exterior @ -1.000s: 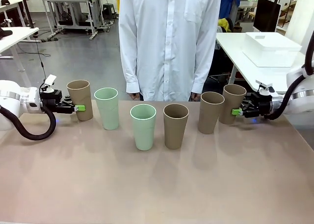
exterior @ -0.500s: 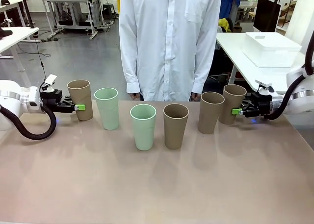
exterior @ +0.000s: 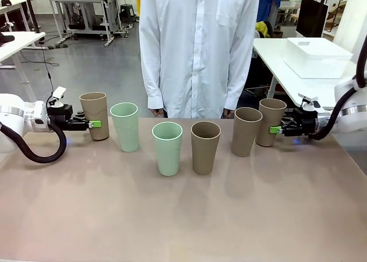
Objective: Stack the cups and store them in the basket.
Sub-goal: Pick up two Reusable plastic cups , one in each hand.
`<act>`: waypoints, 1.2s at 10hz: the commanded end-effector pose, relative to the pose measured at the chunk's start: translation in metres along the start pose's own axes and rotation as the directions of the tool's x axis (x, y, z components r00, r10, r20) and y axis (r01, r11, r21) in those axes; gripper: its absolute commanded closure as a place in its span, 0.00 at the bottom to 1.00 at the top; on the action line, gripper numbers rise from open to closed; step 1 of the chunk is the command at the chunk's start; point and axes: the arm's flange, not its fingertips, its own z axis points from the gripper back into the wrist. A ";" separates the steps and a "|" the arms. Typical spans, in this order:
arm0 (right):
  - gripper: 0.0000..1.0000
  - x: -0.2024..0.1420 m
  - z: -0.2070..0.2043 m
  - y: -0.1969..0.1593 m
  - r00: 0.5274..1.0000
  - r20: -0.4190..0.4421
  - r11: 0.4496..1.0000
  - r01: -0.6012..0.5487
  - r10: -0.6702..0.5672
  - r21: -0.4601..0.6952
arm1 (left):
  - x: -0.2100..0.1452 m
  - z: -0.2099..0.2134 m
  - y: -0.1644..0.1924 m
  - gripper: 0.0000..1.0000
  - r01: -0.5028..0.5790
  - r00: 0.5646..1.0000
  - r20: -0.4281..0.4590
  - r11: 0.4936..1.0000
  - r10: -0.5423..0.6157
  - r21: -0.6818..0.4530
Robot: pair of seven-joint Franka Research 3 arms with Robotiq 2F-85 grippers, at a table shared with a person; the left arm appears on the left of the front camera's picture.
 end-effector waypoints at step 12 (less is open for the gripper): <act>0.15 0.112 -0.012 0.075 0.984 -0.057 0.977 -0.176 0.171 -0.121 | 0.095 0.043 -0.072 0.16 0.139 0.986 0.091 0.990 -0.138 0.000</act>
